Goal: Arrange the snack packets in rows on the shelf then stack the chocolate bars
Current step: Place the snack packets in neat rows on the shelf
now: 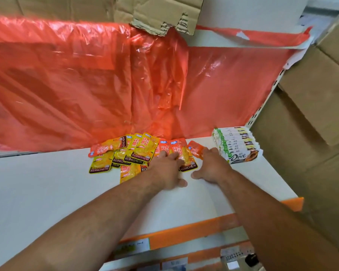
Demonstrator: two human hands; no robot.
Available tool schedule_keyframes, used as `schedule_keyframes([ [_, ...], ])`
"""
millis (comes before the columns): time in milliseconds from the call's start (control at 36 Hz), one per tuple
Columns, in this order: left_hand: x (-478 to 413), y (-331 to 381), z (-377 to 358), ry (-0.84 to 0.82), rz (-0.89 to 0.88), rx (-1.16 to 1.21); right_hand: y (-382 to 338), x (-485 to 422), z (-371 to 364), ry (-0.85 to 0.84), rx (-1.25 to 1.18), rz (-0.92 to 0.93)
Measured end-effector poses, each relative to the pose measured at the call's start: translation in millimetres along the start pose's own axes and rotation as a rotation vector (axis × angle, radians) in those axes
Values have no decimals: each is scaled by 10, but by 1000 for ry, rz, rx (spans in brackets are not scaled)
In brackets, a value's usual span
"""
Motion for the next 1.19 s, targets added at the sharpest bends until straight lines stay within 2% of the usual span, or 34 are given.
schedule_keyframes([
  [250,-71,89,39,88,-13,117,-165,76,19,26,55,78],
  [444,-70,72,151,269,193,316,-111,104,51,58,-25,31],
  [583,-93,112,115,248,300,257,-73,101,18,109,-51,-44],
  [750,-104,192,94,220,344,156,55,43,-17,54,-223,-189],
  [889,-156,142,104,207,361,227,124,3,-9,11,-280,-201],
  [1028,-214,70,86,180,434,397,161,-11,-20,18,-313,-199],
  [1194,-156,86,64,257,465,533,186,15,-6,34,-368,-131],
])
Point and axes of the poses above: each hand's wrist, its own x-axis away from the middle knuckle, its own z-axis out of the back of the hand, y = z × x, the point moved 5 cm from there along -x, towards the middle knuckle, and after that the axes turned 1 degree about -z, right-handed, at the moved point
